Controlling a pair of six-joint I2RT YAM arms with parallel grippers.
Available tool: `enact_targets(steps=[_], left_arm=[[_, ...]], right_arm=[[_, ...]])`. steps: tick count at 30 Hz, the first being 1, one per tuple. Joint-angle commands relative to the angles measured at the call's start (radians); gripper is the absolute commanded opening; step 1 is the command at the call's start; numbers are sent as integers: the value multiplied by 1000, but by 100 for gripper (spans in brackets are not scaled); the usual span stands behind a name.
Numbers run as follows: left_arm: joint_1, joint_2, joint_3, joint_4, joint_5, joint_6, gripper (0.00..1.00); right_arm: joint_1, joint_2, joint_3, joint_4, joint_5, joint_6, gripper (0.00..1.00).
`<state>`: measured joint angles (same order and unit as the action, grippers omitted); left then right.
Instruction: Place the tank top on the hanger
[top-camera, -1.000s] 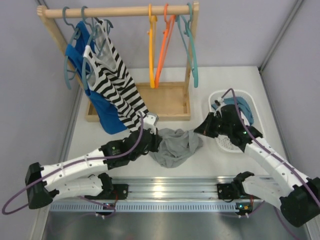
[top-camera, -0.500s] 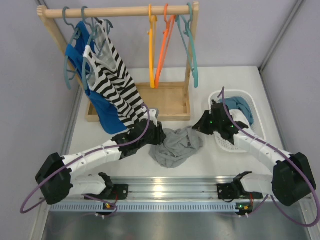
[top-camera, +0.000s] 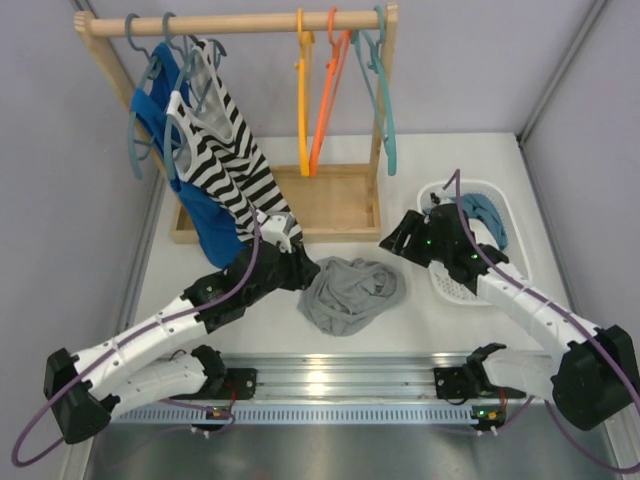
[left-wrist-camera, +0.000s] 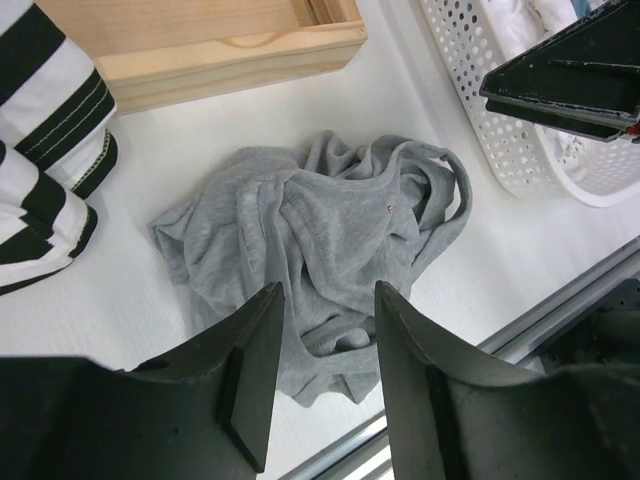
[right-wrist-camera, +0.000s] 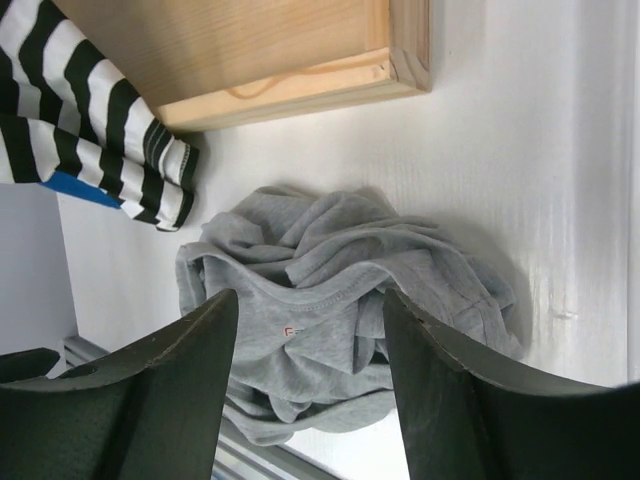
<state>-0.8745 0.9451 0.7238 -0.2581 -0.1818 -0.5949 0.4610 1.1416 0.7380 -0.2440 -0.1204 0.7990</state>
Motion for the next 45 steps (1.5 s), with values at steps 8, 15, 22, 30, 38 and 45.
enact_targets(steps=[8, 15, 22, 30, 38, 45], left_arm=[[5, -207, 166, -225, 152, 130, 44], [5, -197, 544, -227, 96, 228, 45], [5, 62, 776, -12, -308, 398, 49], [22, 381, 1171, 13, -404, 543, 53], [130, 624, 1482, -214, -302, 477, 53], [204, 644, 1487, -274, -190, 432, 53]], right_arm=[[13, -181, 9, -86, 50, -55, 61], [15, -256, 6, -135, 67, -80, 62], [15, -279, -11, -149, 42, -83, 62], [15, -352, -45, -195, 53, -83, 61], [15, -388, -38, -230, 51, -90, 61], [15, -398, -34, -236, 45, -92, 61]])
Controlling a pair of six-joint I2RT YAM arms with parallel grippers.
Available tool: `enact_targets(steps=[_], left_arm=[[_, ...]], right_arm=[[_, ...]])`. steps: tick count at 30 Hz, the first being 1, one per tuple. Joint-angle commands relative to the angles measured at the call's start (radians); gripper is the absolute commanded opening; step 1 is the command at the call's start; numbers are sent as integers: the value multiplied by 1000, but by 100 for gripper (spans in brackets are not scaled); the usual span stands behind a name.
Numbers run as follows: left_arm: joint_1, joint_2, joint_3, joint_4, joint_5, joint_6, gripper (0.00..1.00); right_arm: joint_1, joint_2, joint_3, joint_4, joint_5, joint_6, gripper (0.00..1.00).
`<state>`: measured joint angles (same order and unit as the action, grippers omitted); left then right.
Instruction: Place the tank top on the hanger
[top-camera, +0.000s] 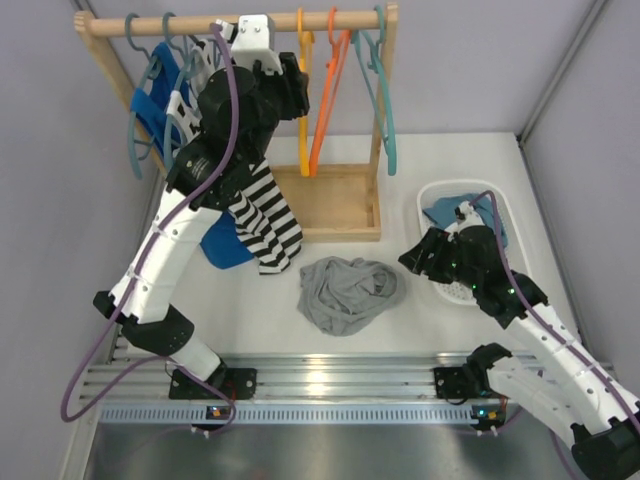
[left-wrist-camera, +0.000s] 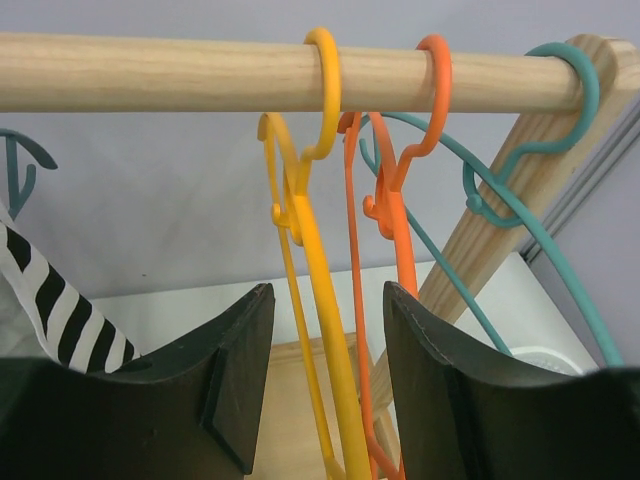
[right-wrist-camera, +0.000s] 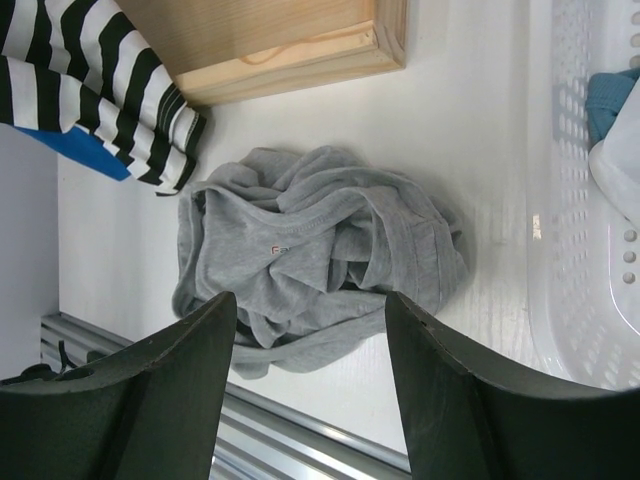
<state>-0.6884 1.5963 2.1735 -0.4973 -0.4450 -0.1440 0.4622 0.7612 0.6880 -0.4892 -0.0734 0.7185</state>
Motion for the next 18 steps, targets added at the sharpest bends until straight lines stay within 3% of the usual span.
enact_targets(steps=[1, 5, 18], left_arm=[[23, 2, 37, -52, 90, -20, 53], [38, 11, 23, -56, 190, -25, 52], [40, 22, -41, -78, 126, -23, 50]], right_arm=[[13, -16, 15, 12, -6, -11, 61], [13, -16, 8, 21, -12, -8, 61], [12, -25, -21, 31, -20, -5, 61]])
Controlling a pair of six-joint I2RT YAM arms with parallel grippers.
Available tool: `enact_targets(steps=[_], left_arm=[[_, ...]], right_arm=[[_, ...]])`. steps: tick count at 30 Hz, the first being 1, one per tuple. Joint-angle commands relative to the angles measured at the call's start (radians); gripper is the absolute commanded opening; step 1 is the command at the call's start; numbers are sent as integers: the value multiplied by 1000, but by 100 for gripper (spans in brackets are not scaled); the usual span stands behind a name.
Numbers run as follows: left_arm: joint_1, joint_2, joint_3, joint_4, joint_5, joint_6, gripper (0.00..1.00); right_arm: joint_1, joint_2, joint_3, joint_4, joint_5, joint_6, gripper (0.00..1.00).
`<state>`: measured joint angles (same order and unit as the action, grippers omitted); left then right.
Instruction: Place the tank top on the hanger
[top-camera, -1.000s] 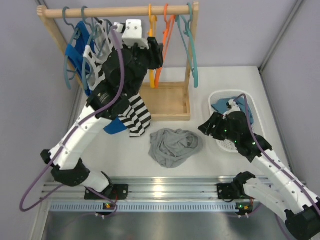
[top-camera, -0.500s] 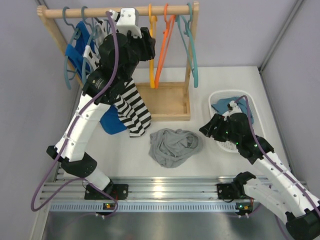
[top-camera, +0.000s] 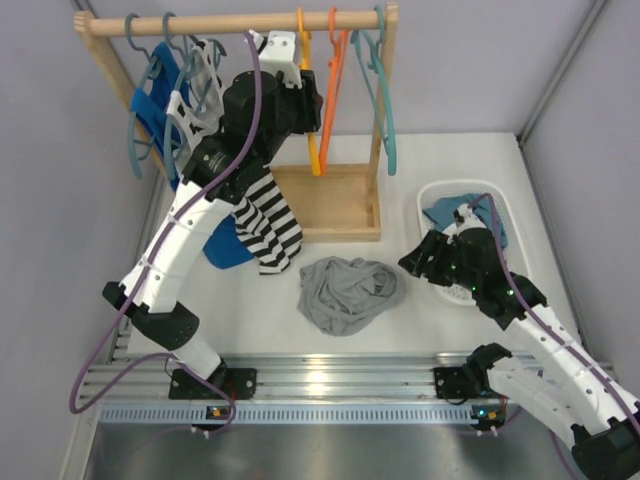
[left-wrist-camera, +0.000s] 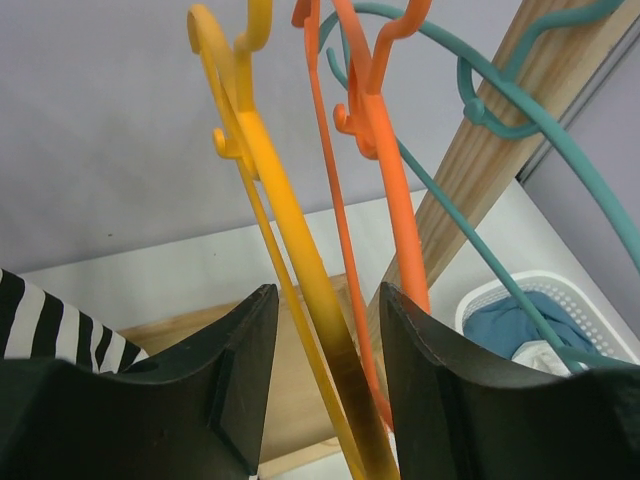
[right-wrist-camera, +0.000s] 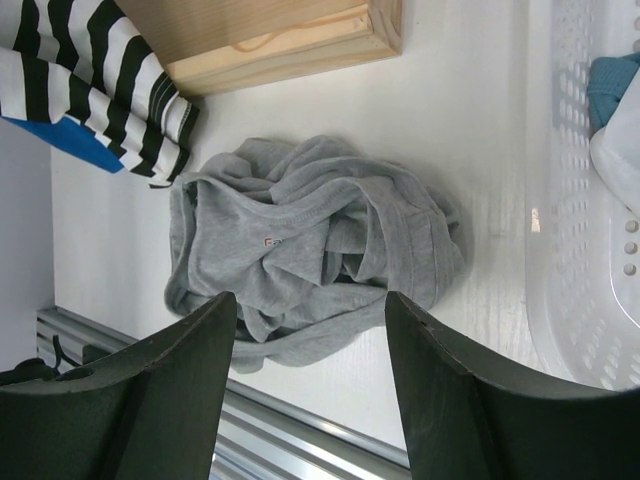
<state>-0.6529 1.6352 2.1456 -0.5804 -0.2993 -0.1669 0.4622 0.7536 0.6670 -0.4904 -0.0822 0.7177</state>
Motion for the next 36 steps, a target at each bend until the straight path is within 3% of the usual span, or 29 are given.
enact_targets(steps=[1, 20, 27, 32, 36], left_arm=[[4, -18, -19, 5, -23, 0, 50], [4, -80, -93, -4, -106, 38, 35], [6, -81, -89, 4, -123, 64, 21], [4, -63, -64, 7, -123, 86, 2], [4, -58, -53, 30, -130, 99, 0]], right_arm=[[13, -16, -3, 32, -11, -4, 61], [13, -11, -17, 49, -19, 3, 61], [15, -7, -18, 49, -21, 2, 59], [13, -5, -14, 42, -21, -3, 60], [13, -2, -10, 42, -21, -3, 59]])
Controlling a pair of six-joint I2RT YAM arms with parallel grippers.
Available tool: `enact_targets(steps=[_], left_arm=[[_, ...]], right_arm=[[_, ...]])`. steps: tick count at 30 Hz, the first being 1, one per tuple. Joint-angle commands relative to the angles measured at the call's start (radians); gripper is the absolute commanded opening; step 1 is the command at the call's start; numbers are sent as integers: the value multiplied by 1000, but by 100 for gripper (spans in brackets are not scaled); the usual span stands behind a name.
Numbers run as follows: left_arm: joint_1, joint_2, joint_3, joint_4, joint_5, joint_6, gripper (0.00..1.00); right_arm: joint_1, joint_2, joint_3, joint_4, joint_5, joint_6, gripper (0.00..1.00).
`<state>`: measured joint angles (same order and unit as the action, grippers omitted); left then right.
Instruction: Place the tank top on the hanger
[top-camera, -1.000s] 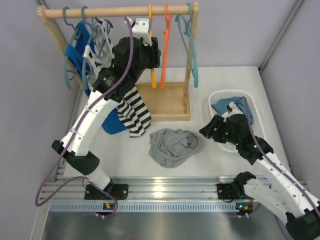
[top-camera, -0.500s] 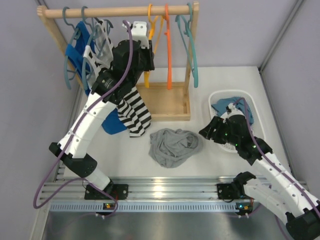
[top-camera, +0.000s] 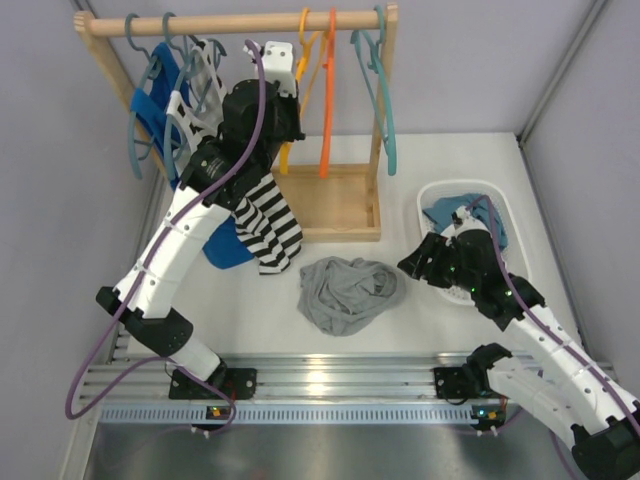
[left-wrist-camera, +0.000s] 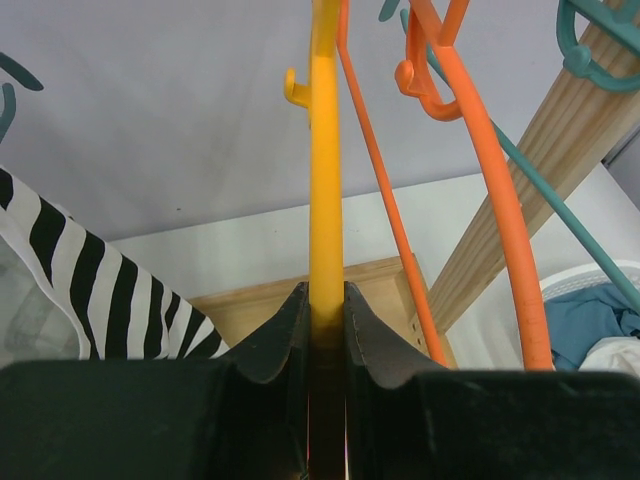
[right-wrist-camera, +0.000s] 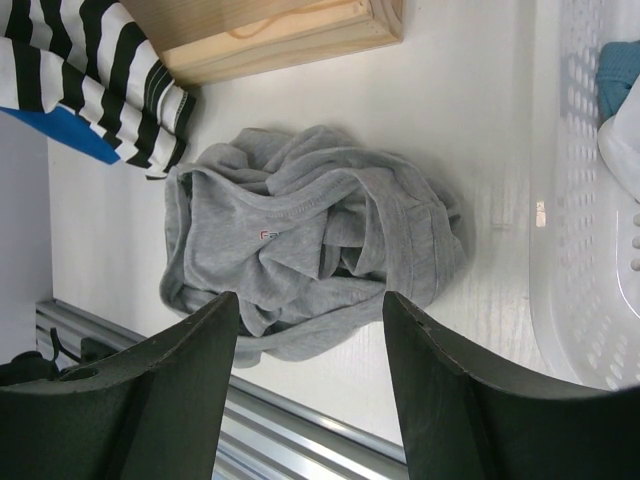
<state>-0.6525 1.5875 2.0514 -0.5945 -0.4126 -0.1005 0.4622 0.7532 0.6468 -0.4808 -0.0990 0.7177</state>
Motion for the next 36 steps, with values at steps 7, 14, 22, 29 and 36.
enact_targets(steps=[7, 14, 22, 29, 36], left_arm=[[4, -46, 16, 140, -32, 41, 0], [4, -64, 4, 171, -38, 41, 0], [4, -144, -102, 259, -28, 53, 0], [5, -184, -154, 260, -25, 51, 0], [5, -265, -208, 204, 12, 27, 0]], right_arm=[[13, 3, 8, 34, -5, -9, 59], [13, 11, 8, 38, -7, -14, 59], [13, 20, 11, 42, -11, -21, 59], [13, 21, 10, 48, -18, -23, 59], [13, 21, 8, 41, -19, -38, 59]])
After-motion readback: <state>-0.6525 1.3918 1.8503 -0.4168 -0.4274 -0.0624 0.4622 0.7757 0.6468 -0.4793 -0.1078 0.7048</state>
